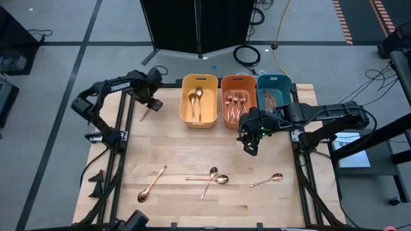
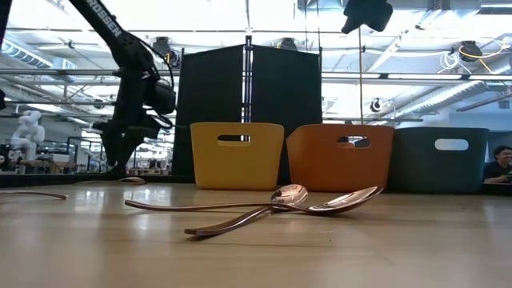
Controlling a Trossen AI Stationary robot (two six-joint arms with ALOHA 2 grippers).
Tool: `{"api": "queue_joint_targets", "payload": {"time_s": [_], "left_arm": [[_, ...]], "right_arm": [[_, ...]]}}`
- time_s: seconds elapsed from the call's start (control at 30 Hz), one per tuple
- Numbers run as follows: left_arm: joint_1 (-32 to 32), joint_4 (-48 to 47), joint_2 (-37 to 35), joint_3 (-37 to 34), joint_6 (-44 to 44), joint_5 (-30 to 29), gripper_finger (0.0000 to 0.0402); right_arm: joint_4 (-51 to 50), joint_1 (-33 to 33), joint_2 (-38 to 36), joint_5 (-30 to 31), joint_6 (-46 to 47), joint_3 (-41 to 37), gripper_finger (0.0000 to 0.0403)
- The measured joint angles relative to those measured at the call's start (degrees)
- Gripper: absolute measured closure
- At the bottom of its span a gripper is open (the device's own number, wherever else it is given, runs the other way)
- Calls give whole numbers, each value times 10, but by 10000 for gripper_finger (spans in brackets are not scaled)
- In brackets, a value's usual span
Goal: Sort silverware
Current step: Put the copper spoon into the yellow bin
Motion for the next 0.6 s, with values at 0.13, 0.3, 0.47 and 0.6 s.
{"api": "queue_joint_targets", "payload": {"time_s": [0.13,0.3,0.47,0.6], "left_arm": [[-1,4,20,0,12,20,218],[-1,41,51,0,12,21,217],[-1,66,69,0,11,26,217],[-1,64,87,2,11,28,221]], "right_arm": [[0,1,0,0,0,0,255],[0,1,0,0,0,0,255],[0,4,0,0,0,0,255],[-2,5,0,0,8,0,255]]}}
